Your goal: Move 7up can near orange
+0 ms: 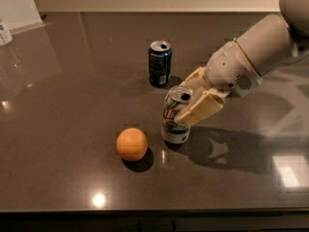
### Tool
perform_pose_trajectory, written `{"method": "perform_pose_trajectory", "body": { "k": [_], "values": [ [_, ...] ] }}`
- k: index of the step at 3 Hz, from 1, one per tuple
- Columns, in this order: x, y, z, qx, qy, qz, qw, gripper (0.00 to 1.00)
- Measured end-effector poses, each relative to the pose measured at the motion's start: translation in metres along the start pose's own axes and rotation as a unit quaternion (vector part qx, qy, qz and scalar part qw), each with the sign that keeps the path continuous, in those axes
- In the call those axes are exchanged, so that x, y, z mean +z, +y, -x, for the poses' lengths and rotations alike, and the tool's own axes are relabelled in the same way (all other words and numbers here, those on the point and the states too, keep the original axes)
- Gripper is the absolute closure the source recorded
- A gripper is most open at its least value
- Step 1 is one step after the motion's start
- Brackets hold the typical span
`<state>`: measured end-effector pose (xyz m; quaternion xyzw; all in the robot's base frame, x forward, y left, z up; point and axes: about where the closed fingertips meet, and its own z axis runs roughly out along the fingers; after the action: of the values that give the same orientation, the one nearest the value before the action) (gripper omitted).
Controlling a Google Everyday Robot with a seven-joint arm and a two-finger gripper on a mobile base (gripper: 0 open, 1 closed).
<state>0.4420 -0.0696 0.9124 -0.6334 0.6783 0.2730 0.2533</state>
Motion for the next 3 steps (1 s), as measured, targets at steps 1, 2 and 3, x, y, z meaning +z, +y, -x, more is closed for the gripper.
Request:
{"method": "perform_pose_trajectory", "body": {
  "k": [1, 2, 3],
  "values": [
    [0.008, 0.007, 0.0, -0.003, 0.006, 0.007, 1.0, 0.82],
    [0.011, 0.013, 0.004, -0.01, 0.005, 0.011, 0.9999, 0.59],
    [0.013, 0.019, 0.01, -0.019, 0.005, 0.013, 0.9997, 0.35]
  ]
}}
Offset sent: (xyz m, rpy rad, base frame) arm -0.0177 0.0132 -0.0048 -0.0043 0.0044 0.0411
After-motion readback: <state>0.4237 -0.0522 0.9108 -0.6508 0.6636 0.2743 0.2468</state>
